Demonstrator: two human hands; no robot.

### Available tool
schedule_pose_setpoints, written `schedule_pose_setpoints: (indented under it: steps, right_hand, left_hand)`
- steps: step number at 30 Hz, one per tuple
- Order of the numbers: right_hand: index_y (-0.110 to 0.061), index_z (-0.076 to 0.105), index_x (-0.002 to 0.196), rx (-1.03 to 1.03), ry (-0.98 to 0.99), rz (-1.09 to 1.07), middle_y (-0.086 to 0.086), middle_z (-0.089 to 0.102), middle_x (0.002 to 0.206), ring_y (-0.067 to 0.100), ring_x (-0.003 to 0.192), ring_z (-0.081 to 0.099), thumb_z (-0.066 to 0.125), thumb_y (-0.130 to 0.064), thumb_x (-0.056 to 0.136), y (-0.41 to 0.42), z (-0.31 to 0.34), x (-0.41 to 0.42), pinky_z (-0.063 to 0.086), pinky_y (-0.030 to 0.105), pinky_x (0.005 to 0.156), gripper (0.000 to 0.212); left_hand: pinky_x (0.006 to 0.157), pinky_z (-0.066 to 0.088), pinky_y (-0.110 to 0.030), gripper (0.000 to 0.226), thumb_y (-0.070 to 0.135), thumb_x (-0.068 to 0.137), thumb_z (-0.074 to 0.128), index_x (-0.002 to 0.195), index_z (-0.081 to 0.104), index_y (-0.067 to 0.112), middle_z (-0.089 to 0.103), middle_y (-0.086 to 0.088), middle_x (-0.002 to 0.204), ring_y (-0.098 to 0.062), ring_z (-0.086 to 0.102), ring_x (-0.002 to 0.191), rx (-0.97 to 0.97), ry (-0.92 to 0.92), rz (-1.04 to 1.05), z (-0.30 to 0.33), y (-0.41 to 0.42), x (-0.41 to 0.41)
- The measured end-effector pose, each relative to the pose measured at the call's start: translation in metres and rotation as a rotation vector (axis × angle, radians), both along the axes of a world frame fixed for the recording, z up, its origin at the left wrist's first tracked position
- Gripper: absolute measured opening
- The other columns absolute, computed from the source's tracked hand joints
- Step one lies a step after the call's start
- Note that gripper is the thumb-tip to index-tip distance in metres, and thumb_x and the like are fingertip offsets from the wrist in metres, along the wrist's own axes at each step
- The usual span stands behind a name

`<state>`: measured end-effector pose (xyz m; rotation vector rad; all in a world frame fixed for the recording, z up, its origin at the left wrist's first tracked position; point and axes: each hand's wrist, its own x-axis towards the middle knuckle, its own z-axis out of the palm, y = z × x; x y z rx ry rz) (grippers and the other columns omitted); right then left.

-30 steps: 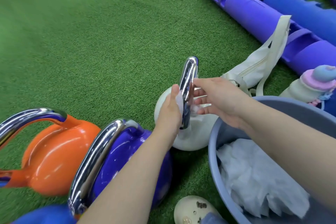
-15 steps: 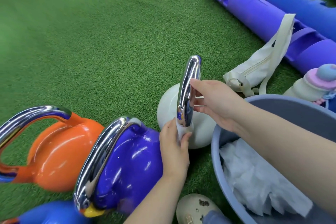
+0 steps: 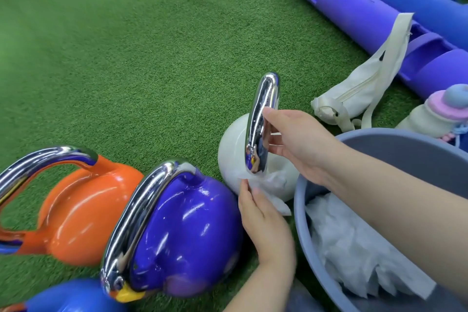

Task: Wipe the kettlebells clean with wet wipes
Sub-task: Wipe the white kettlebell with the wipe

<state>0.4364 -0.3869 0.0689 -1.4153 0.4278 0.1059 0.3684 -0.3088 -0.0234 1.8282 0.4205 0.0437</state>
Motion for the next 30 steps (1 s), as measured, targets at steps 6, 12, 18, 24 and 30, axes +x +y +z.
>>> schedule_pose_setpoints:
  steps: [6, 12, 18, 24, 30]
  right_hand:
    - [-0.01, 0.058, 0.084, -0.089, -0.009, -0.035, 0.013, 0.055, 0.078, 0.023, 0.074, 0.047, 0.044, -0.03, 0.097, 0.004, -0.006, -0.001, 0.044, 0.045, 0.084, 0.028]
    - [-0.011, 0.058, 0.082, -0.119, -0.036, -0.05, 0.012, 0.054, 0.074, 0.021, 0.071, 0.047, 0.044, -0.029, 0.096, 0.006, -0.007, 0.003, 0.046, 0.049, 0.085, 0.027]
    - [0.0, 0.062, 0.079, -0.124, -0.057, -0.116, 0.012, 0.056, 0.07, 0.021, 0.067, 0.049, 0.048, -0.021, 0.093, 0.001, -0.005, 0.005, 0.045, 0.043, 0.073, 0.028]
    - [0.0, 0.063, 0.076, -0.183, -0.056, -0.007, 0.009, 0.058, 0.068, 0.017, 0.065, 0.05, 0.052, -0.021, 0.093, -0.012, 0.0, -0.001, 0.04, 0.029, 0.066, 0.029]
    - [-0.001, 0.066, 0.095, -0.257, 0.006, 0.073, 0.004, 0.06, 0.084, 0.015, 0.08, 0.048, 0.051, -0.029, 0.094, -0.018, 0.001, 0.001, 0.039, 0.032, 0.078, 0.031]
  left_hand:
    - [0.085, 0.025, 0.009, 0.046, -0.009, 0.082, 0.06, 0.127, 0.052, -0.001, 0.05, 0.0, 0.128, 0.013, 0.042, 0.11, 0.056, -0.202, -0.085, -0.002, 0.004, 0.02]
    - [0.076, 0.044, -0.014, 0.028, 0.004, 0.066, 0.077, 0.086, 0.065, 0.02, 0.061, 0.014, 0.08, 0.004, 0.054, 0.079, 0.013, -0.244, -0.271, 0.002, 0.025, 0.048]
    - [0.064, 0.042, -0.008, 0.015, 0.007, 0.081, 0.064, 0.081, 0.062, 0.022, 0.066, 0.014, 0.068, 0.008, 0.054, 0.066, -0.107, -0.188, -0.551, 0.034, 0.033, 0.065]
    - [0.056, 0.042, -0.005, 0.034, 0.028, 0.1, 0.033, 0.084, 0.061, 0.018, 0.063, 0.01, 0.064, 0.007, 0.058, 0.058, -0.178, -0.072, -0.669, 0.073, 0.013, 0.093]
    - [0.068, 0.038, -0.009, 0.041, 0.05, 0.078, 0.041, 0.097, 0.051, 0.015, 0.058, 0.021, 0.081, 0.01, 0.05, 0.072, -0.032, -0.283, -0.694, 0.032, 0.028, 0.069]
